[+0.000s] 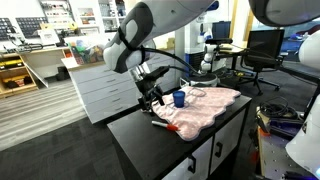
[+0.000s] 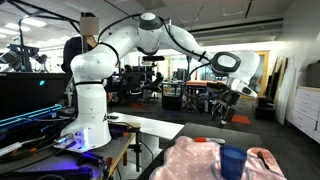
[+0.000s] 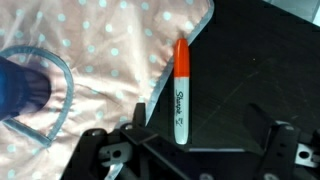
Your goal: Put the red marker inside the dark blue cup
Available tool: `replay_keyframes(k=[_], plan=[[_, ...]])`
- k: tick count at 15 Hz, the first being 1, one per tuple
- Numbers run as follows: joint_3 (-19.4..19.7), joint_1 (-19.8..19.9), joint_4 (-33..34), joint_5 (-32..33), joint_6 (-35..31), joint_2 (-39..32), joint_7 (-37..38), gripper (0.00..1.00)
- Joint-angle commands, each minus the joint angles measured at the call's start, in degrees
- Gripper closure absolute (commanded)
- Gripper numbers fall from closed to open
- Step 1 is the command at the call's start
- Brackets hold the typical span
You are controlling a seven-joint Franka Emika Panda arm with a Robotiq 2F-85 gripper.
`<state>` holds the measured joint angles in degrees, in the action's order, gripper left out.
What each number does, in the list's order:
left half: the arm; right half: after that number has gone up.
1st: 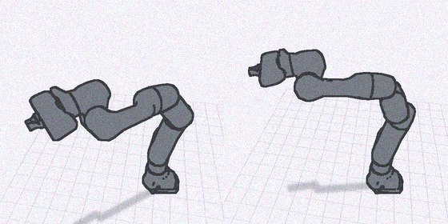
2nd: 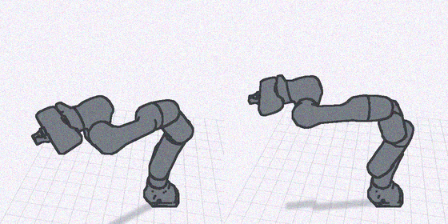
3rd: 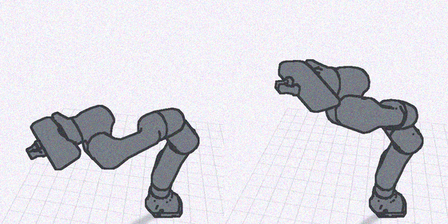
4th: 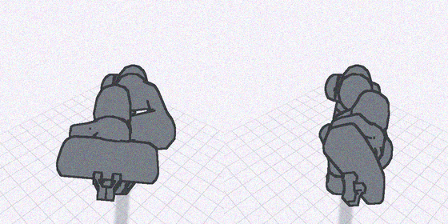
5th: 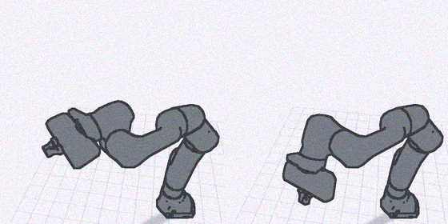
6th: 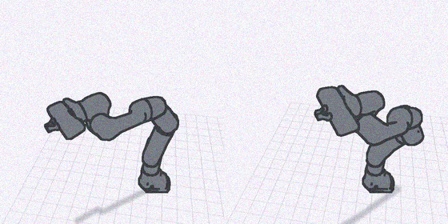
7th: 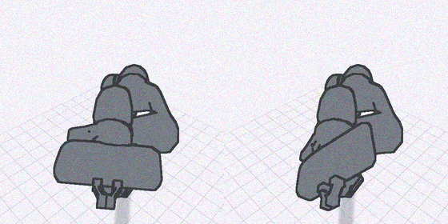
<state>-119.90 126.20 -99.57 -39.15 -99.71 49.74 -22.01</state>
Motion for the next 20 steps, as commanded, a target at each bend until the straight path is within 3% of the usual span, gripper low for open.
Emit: replay_keyframes(k=[1,12,20], plan=[[1.22,-1.05,-1.46,-0.34,-1.70,-0.64,-0.13,0.00],[1.34,-1.67,-4.24,-0.82,-7.34,-1.94,-0.61,0.00],[3.09,-5.85,-9.10,-2.52,-11.67,-3.95,0.85,0.00]])
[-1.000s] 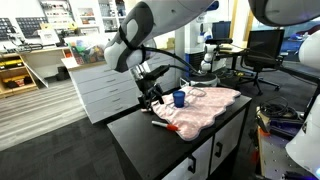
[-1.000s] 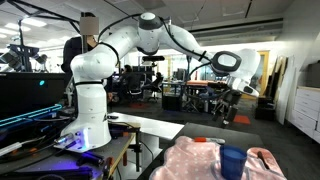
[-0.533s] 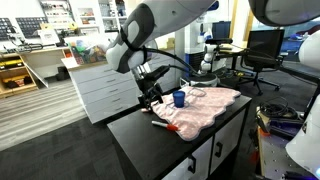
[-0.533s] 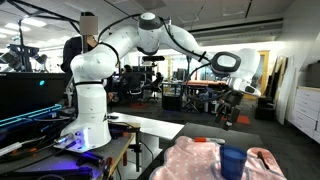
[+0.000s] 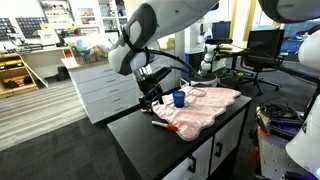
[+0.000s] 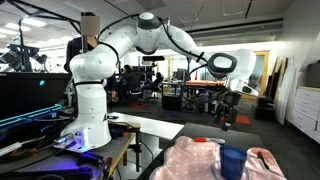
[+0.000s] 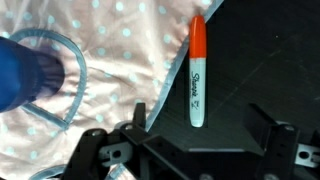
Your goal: Put the red marker inside the dark blue cup
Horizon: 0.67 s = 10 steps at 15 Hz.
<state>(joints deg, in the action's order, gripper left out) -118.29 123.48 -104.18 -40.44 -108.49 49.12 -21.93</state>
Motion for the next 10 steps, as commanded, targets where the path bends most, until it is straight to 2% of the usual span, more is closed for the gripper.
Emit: replay_keyframes(k=[1,10], plan=[[2.02,-4.17,-5.55,-1.53,-3.88,-3.89,0.38,0.00],[5.97,-11.21,-15.90,-1.53,-11.63,-10.82,-2.31,0.00]])
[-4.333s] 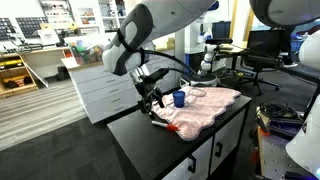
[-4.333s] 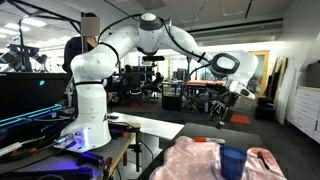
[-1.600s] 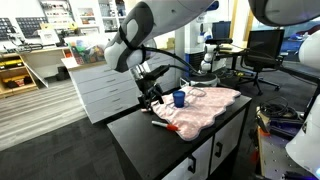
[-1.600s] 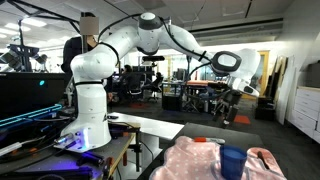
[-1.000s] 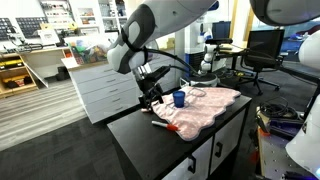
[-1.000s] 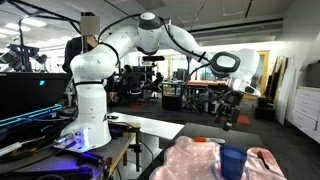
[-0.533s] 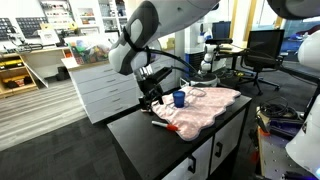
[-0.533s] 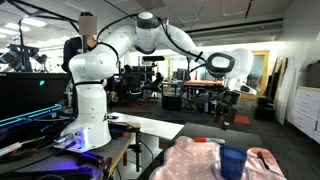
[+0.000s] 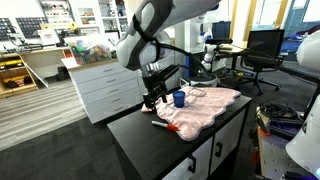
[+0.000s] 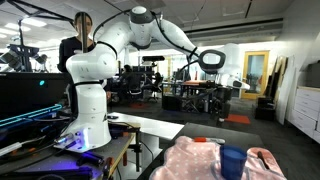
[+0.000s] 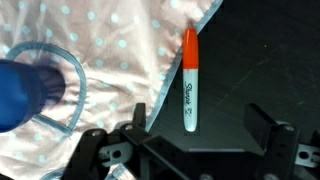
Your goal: Put the red marker inside the dark blue cup
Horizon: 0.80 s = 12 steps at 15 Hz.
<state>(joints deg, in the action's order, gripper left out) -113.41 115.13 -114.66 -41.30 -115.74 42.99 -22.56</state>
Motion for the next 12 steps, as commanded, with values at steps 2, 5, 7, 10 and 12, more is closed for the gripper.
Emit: replay_keyframes(k=[2,5,7,10,12], plan=[[0.81,-3.49,-7.07,-0.63,-6.48,-6.07,-1.91,0.00],[0.21,-4.09,-8.85,-0.61,-8.83,-7.84,-2.45,0.00],[-0.26,-4.32,-9.72,-0.75,-10.76,-8.69,-3.35,0.00],[-1.27,-3.98,-10.24,-0.57,-13.56,-9.46,-4.78,0.00],[-2.33,-3.10,-9.99,-0.42,-14.64,-9.35,-5.60,0.00]])
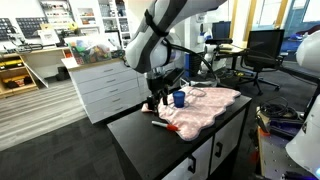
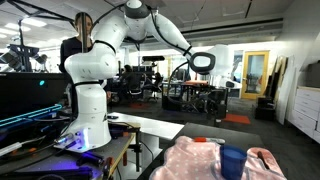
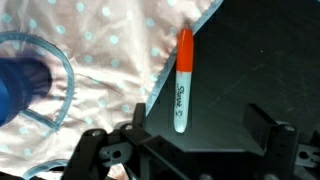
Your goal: Put the red marker inside the dark blue cup
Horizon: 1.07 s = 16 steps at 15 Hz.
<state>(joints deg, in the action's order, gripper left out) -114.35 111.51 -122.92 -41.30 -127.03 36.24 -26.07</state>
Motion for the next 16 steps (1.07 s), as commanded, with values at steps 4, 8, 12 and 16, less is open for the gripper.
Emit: replay_keyframes(k=[4,8,12,16], plan=[[-4.11,2.70,-0.54,-0.69,-3.36,-1.55,-3.09,0.00],[-7.16,4.99,0.21,-1.43,-4.43,-0.70,-5.26,0.00],[-9.55,7.30,1.02,-2.06,-5.54,-0.07,-7.80,0.00],[-12.10,10.30,3.17,-3.78,-5.46,1.61,-9.70,0.00]])
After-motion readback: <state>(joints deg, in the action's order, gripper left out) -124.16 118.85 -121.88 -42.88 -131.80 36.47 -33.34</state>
